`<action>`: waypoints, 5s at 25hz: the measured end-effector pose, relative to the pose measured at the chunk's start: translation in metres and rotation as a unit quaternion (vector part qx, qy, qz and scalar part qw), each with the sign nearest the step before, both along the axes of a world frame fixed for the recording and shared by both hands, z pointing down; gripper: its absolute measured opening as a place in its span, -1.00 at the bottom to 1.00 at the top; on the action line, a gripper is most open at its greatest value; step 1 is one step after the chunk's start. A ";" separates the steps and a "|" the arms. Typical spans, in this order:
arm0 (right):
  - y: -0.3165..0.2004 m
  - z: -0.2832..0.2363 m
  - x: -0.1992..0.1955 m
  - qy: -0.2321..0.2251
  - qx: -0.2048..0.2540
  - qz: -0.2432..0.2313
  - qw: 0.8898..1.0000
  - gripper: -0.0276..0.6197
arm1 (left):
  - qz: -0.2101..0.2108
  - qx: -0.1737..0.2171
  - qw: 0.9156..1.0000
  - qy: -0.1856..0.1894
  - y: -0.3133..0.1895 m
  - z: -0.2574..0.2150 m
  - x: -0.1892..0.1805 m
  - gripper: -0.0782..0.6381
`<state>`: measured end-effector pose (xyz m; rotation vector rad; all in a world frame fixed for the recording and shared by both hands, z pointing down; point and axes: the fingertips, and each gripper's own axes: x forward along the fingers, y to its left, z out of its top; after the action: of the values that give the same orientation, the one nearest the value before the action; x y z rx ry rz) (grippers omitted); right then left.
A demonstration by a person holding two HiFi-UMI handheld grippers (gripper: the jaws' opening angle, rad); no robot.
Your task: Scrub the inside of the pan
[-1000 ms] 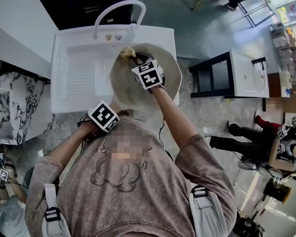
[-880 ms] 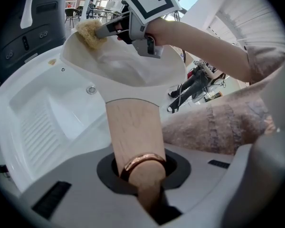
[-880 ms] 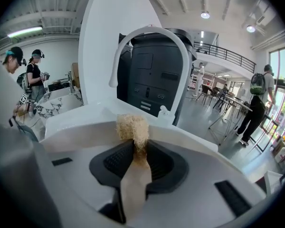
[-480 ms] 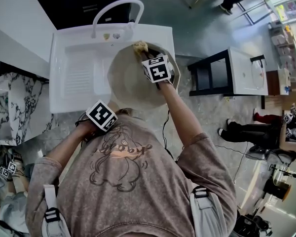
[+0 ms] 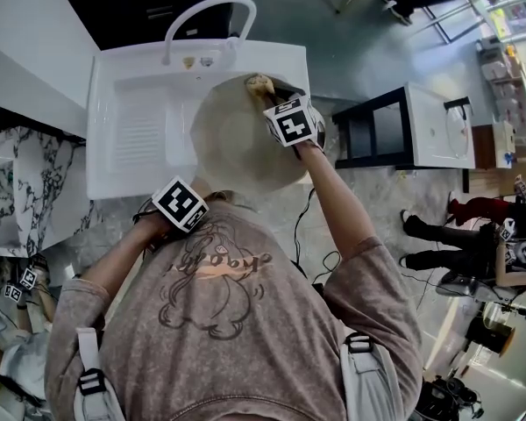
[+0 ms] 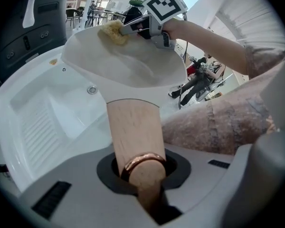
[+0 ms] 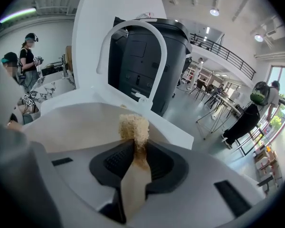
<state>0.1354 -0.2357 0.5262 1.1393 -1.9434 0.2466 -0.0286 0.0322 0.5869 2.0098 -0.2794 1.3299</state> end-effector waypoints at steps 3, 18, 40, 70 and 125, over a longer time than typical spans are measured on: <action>0.002 -0.003 0.006 0.010 -0.011 0.011 1.000 -0.62 | 0.005 0.004 1.000 -0.001 -0.001 -0.001 0.002 -0.61; 0.013 -0.016 0.043 0.078 -0.064 -0.038 0.994 -0.62 | -0.009 -0.006 1.000 -0.003 -0.003 0.002 -0.002 -0.60; 0.092 0.007 0.050 0.138 -0.176 -0.178 0.958 -0.71 | -0.021 -0.021 1.000 -0.005 -0.010 0.006 -0.005 -0.60; 0.198 0.021 -0.076 0.055 -0.256 -0.351 0.899 -0.77 | -0.018 -0.032 0.999 -0.007 -0.004 0.006 -0.005 -0.60; -0.007 0.045 -0.066 0.072 -0.028 -0.112 0.991 -0.78 | -0.026 -0.031 0.999 -0.006 0.008 0.003 -0.009 -0.59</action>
<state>0.0696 -0.2427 0.5713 0.8699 -1.9039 0.0936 -0.0380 0.0400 0.5900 1.9318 -0.2899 1.3026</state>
